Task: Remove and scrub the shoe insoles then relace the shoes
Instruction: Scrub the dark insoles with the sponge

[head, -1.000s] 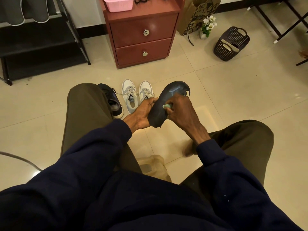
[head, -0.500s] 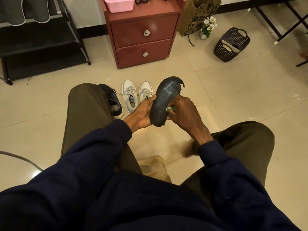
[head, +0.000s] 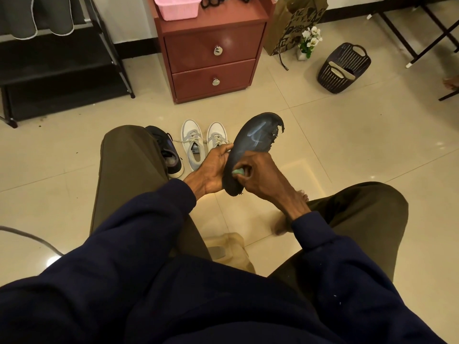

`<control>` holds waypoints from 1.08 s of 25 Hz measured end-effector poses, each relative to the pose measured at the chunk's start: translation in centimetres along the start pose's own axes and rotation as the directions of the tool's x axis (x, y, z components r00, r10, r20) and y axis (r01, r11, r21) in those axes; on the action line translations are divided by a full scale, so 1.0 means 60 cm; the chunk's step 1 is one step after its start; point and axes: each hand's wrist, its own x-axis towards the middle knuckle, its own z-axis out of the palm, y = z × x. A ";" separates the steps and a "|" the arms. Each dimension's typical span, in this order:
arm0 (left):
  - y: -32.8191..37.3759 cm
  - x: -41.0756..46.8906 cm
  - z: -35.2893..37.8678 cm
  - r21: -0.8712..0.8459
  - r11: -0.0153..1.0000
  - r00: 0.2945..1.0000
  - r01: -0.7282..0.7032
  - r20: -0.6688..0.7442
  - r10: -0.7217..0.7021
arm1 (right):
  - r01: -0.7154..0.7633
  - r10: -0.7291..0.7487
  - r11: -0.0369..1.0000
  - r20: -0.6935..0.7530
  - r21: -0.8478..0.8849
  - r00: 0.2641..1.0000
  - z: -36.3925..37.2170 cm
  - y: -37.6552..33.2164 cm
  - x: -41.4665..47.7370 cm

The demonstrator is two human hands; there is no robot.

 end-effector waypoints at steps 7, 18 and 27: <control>-0.006 0.003 0.000 0.000 0.997 0.996 0.081 0.048 -0.081 | -0.200 0.103 0.951 -0.369 -0.235 0.924 -0.011 0.036 0.008; -0.007 -0.002 0.002 0.059 0.994 0.995 0.094 0.018 -0.095 | -0.254 0.168 0.953 -0.406 -0.167 0.898 -0.007 0.036 0.009; -0.007 -0.001 0.003 0.109 0.990 0.995 0.093 -0.050 -0.088 | -0.092 0.047 0.979 -0.237 -0.180 0.970 -0.002 0.020 0.008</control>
